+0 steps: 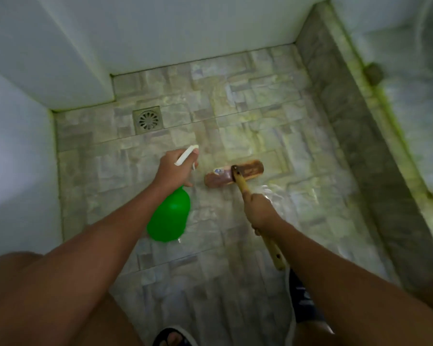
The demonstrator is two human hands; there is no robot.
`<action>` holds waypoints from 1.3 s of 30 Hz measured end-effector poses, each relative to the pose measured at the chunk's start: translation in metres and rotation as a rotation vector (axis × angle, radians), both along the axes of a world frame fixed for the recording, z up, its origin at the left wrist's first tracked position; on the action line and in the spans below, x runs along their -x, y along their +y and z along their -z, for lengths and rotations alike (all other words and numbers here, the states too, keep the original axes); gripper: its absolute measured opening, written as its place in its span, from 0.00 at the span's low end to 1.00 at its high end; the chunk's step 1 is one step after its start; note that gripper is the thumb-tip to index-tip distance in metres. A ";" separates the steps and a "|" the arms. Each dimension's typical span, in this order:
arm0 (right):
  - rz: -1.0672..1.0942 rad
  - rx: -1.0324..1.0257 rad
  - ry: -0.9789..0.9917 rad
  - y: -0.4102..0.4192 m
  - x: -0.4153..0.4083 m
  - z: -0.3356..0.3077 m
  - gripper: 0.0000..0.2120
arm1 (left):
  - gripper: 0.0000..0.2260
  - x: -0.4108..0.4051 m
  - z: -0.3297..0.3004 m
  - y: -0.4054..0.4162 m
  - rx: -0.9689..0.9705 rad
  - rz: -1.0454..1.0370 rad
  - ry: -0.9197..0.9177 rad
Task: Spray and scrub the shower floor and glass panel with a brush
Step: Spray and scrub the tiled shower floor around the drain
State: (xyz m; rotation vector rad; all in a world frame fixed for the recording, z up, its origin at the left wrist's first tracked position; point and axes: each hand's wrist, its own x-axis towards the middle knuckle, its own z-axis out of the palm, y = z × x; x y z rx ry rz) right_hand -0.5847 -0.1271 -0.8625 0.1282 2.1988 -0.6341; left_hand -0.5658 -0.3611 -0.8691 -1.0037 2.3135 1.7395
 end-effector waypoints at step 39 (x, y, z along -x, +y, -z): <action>0.169 -0.204 -0.135 0.122 -0.045 -0.019 0.21 | 0.21 0.020 0.026 0.138 0.080 0.335 -0.004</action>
